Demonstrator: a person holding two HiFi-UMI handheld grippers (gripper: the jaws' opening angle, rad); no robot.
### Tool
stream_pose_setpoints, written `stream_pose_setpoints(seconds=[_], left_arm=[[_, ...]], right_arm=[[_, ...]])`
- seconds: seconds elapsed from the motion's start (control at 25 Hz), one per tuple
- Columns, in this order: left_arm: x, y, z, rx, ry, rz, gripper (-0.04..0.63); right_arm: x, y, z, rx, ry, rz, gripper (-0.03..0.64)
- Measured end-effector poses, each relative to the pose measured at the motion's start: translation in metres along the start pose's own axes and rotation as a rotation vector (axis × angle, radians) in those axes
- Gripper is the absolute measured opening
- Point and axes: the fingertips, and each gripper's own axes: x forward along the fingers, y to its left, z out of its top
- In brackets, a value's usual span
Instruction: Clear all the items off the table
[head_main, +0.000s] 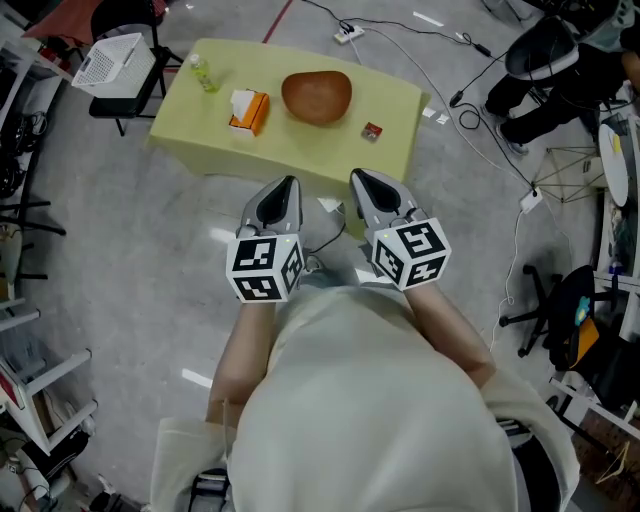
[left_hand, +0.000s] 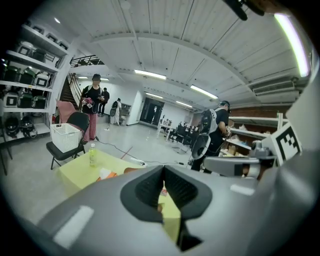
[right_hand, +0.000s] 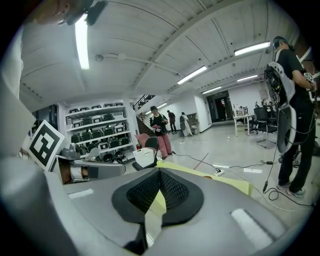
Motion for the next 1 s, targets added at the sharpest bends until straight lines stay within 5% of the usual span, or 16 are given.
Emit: stream_pose_setpoints(seconds=[0.6, 1.0], left_arm=[[0.037, 0.009, -0.009, -0.018, 0.076, -0.050, 0.009], [0.082, 0.002, -0.006, -0.018, 0.087, -0.016, 0.009]], right_arm=[[0.004, -0.060, -0.013, 0.068, 0.053, -0.144, -0.002], [0.029, -0.097, -0.023, 0.044, 0.113, -0.106, -0.002]])
